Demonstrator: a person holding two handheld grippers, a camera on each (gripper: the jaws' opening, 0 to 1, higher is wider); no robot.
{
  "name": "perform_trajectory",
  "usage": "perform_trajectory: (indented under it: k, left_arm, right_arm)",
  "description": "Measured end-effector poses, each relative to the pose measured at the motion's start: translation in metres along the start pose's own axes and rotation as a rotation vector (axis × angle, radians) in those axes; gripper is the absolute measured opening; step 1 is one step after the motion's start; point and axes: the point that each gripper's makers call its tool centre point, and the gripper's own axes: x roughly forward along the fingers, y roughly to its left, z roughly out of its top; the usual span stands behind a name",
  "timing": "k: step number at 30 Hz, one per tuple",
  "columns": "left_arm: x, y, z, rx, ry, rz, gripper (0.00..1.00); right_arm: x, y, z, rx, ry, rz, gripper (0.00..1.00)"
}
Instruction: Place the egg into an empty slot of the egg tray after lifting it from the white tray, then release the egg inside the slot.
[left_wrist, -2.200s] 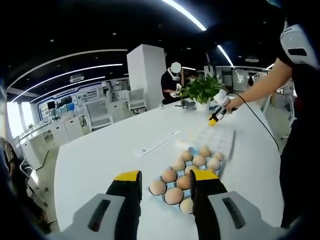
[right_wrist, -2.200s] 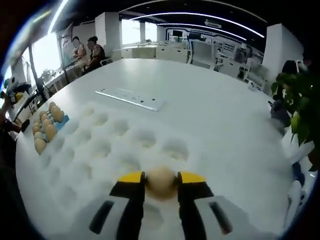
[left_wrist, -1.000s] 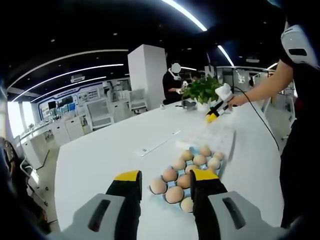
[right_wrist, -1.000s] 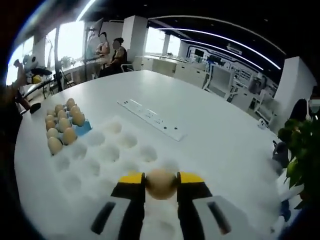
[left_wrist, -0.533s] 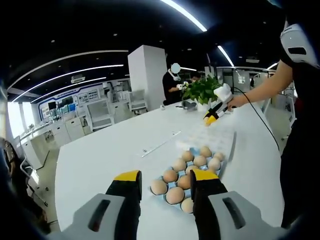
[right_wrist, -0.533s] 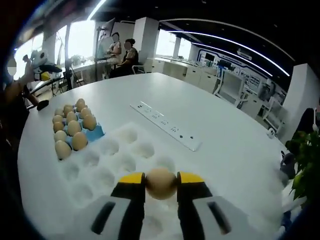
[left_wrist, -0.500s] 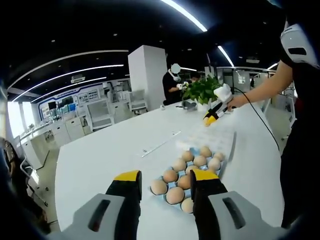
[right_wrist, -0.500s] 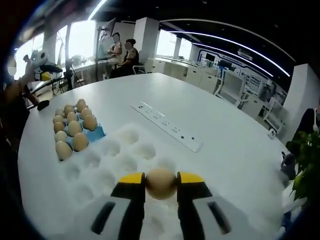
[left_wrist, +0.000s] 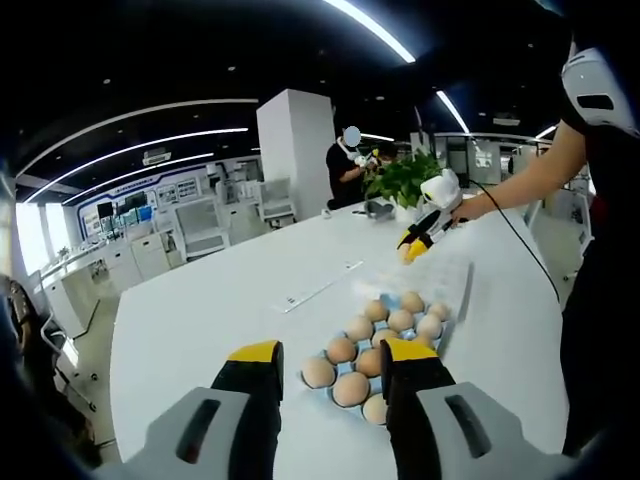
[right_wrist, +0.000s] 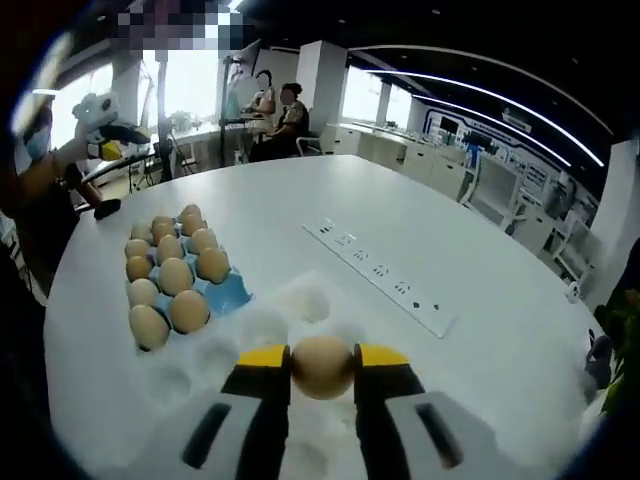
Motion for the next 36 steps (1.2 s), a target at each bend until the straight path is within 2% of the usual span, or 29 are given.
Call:
perform_trajectory:
  k: [19, 31, 36]
  left_arm:
    - [0.0, 0.0, -0.002, -0.001, 0.004, 0.0, 0.39]
    - [-0.001, 0.0, -0.004, -0.003, 0.007, -0.002, 0.39]
    - [-0.002, 0.001, -0.004, -0.005, 0.006, 0.002, 0.39]
  right_arm:
    - [0.037, 0.05, 0.031, -0.05, -0.035, 0.129, 0.24]
    - [0.062, 0.073, 0.038, -0.086, -0.025, 0.205, 0.24]
    - [0.068, 0.079, 0.035, -0.092, -0.005, 0.234, 0.24]
